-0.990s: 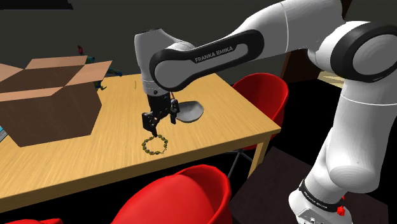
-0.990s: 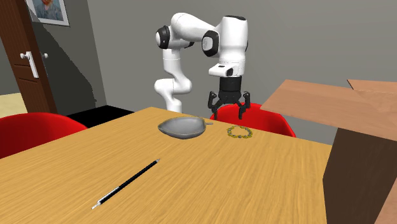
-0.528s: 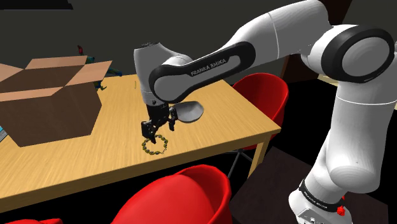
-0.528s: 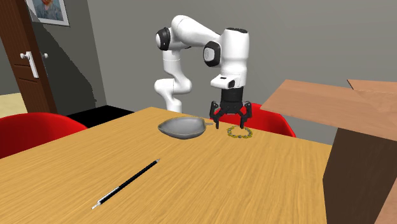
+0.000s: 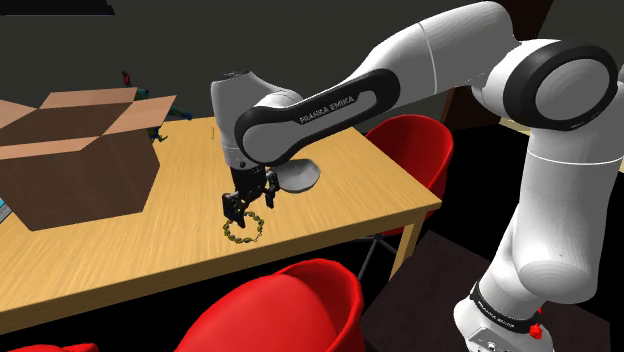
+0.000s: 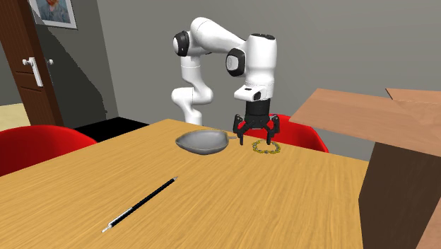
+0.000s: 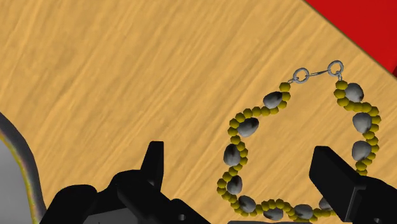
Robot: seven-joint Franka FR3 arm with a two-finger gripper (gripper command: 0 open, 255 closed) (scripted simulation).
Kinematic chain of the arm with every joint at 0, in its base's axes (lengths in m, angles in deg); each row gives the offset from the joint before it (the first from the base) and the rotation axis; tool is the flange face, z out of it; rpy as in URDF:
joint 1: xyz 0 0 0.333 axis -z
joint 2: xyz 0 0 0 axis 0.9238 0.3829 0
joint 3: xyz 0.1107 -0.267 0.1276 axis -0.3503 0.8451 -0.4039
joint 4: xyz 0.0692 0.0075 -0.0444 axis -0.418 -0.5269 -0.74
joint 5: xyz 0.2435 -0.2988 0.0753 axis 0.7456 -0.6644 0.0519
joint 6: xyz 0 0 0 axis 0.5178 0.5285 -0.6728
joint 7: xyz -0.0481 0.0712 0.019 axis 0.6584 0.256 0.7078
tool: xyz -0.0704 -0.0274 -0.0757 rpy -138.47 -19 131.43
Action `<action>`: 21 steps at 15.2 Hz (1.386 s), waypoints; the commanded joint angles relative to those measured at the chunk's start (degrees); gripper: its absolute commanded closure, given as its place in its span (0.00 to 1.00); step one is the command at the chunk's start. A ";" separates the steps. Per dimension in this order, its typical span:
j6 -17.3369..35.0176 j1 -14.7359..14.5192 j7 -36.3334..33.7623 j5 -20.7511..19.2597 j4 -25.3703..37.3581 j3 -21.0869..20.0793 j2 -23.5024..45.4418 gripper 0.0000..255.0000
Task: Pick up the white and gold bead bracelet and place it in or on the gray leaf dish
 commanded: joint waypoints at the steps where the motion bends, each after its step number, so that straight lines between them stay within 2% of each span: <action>1: 0.00 0.00 0.00 0.00 0.00 0.00 0.00 1.00; 10: 0.01 0.00 0.00 0.00 0.00 0.00 0.00 1.00; 21: -7.91 0.01 0.58 0.88 6.41 -0.31 -1.65 1.00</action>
